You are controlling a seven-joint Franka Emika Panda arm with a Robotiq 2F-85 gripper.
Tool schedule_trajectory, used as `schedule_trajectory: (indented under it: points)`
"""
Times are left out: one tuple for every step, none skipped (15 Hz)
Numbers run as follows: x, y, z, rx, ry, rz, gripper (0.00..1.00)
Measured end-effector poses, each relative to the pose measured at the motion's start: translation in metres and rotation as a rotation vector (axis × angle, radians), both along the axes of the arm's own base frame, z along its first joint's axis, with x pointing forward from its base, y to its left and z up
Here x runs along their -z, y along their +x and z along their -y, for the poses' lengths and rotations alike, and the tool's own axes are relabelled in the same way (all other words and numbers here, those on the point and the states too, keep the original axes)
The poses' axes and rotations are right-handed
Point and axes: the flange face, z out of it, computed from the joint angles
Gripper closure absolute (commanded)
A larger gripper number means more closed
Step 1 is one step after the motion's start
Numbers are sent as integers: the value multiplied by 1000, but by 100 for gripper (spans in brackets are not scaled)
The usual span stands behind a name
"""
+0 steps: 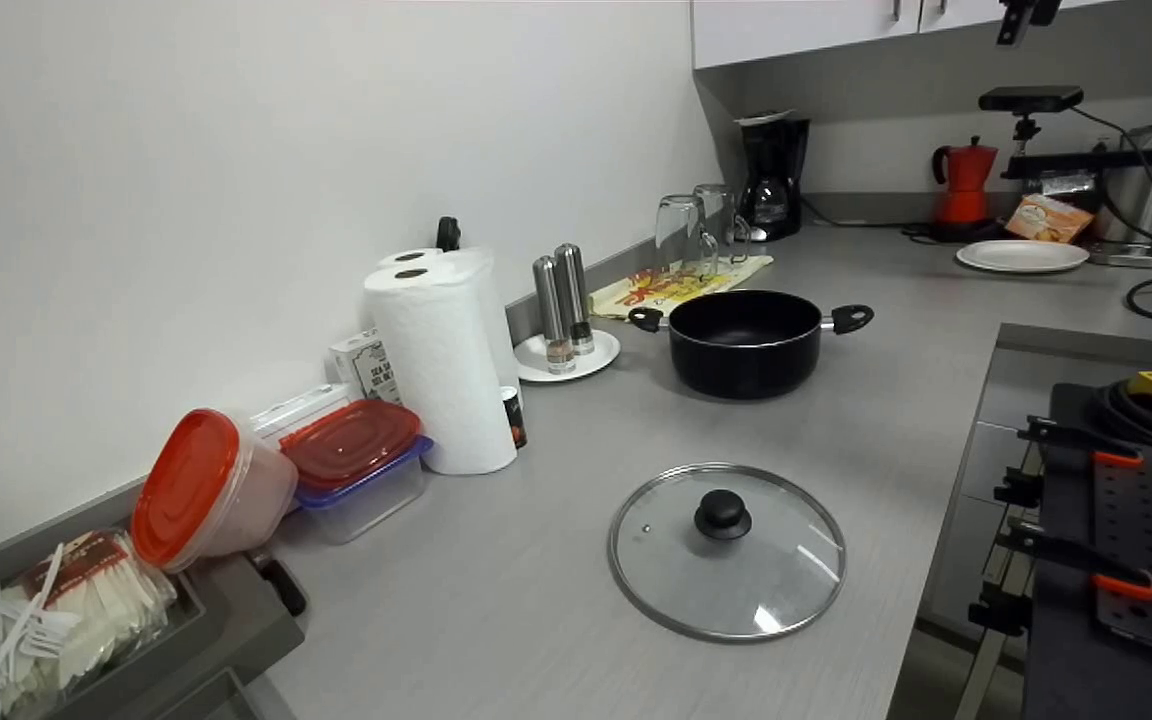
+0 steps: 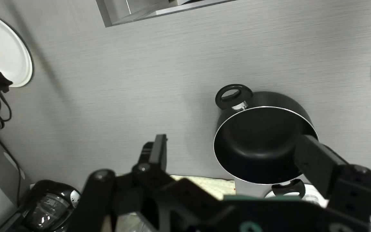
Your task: Put the glass lid on the black pot
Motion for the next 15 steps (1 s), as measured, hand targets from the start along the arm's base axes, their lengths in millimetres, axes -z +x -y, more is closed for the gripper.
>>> schedule_trajectory:
  points:
    - [0, 0, 0, 0, 0, 0, 0]
    - [0, 0, 0, 0, 0, 0, 0]
    - [0, 0, 0, 0, 0, 0, 0]
    - [0, 0, 0, 0, 0, 0, 0]
    - [0, 0, 0, 0, 0, 0, 0]
    - [0, 1, -1, -4, 1, -1, 0]
    - [1, 4, -5, -18, 0, -3, 0]
    - [2, 9, -12, -40, 3, -5, 0]
    - [4, 16, -22, -71, 6, -4, 0]
    - [7, 26, -35, -111, 9, -1, 0]
    - [11, 37, -51, -155, 12, 3, 0]
    - [15, 48, -68, -202, 17, 6, 0]
    - [21, 60, -87, -249, 24, 9, 0]
    - [27, 70, -106, -295, 32, 11, 0]
    - [34, 80, -125, -338, 43, 14, 0]
